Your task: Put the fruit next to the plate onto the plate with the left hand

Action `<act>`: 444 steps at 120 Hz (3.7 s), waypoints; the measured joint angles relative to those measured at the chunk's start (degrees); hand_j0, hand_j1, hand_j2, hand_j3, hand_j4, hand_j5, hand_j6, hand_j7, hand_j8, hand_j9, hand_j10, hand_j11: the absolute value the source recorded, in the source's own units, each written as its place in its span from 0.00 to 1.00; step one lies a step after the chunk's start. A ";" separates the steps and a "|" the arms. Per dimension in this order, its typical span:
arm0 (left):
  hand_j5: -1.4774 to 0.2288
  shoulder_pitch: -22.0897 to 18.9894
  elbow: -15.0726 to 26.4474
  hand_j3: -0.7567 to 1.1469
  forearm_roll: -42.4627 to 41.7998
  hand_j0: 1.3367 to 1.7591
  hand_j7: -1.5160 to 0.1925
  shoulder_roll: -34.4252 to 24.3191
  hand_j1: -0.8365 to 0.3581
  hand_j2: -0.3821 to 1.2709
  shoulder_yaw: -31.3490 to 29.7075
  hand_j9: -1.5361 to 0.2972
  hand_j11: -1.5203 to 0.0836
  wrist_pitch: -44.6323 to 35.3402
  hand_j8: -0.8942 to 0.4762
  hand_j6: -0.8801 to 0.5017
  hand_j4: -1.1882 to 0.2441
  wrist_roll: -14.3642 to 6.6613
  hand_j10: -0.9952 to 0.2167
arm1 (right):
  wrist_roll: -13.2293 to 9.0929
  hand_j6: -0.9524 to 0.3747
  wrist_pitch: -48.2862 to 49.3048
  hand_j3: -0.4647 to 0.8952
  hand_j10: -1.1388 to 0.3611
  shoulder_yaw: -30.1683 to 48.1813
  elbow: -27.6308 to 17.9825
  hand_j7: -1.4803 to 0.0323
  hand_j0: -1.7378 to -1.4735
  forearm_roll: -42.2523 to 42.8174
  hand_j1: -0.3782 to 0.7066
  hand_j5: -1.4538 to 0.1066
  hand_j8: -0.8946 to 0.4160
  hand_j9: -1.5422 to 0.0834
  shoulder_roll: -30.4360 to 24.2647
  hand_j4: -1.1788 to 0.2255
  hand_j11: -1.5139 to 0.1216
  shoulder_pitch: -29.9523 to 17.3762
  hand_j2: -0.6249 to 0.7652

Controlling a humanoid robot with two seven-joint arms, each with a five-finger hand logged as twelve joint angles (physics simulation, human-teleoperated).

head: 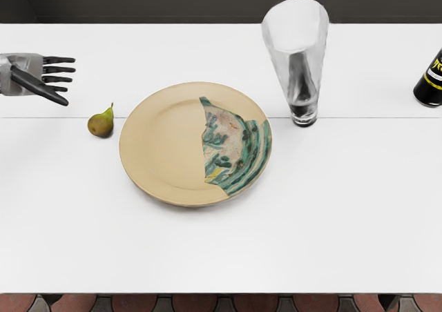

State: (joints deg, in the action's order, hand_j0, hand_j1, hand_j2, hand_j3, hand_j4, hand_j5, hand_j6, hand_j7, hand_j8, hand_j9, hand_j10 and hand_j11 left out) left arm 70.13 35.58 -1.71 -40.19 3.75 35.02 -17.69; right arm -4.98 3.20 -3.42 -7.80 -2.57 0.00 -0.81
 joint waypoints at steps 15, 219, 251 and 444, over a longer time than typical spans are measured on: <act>0.87 0.36 0.10 0.40 0.13 0.76 0.89 0.02 0.99 0.23 0.00 0.84 0.95 0.00 0.65 0.64 0.83 -0.06 0.82 | -0.04 0.70 -0.02 0.34 0.74 -0.02 0.05 0.96 0.30 -0.01 0.05 0.91 0.66 0.93 0.00 0.82 0.91 0.01 0.45; 0.87 27.32 16.31 0.40 -2.44 0.76 0.89 10.86 0.99 0.23 -38.81 0.84 0.95 -30.06 0.65 0.63 0.83 -17.31 0.82 | -0.33 0.70 0.03 0.34 0.74 -0.18 -0.02 0.96 0.30 0.02 0.05 0.91 0.66 0.93 0.00 0.82 0.91 -0.51 0.45; 0.87 27.01 14.28 0.40 -2.52 0.76 0.89 17.63 0.99 0.23 -40.28 0.84 0.95 -36.98 0.65 0.63 0.83 -17.31 0.82 | -0.34 0.70 0.05 0.34 0.74 -0.18 -0.02 0.96 0.30 0.02 0.05 0.91 0.66 0.93 0.00 0.82 0.91 -0.53 0.45; 0.72 19.17 10.82 0.40 -2.08 0.76 0.74 27.86 0.80 0.26 -40.83 0.70 0.79 -51.57 0.51 0.50 0.69 -17.31 0.66 | -0.35 0.70 0.05 0.34 0.74 -0.18 -0.02 0.96 0.30 0.02 0.05 0.91 0.66 0.93 0.00 0.82 0.91 -0.51 0.45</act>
State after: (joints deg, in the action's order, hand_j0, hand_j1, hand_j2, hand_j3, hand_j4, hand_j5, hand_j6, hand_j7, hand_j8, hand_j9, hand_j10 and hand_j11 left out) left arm 89.30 46.40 -3.79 -12.33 -37.08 -16.55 -35.00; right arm -5.33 3.25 -3.60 -7.82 -2.55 0.00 -1.32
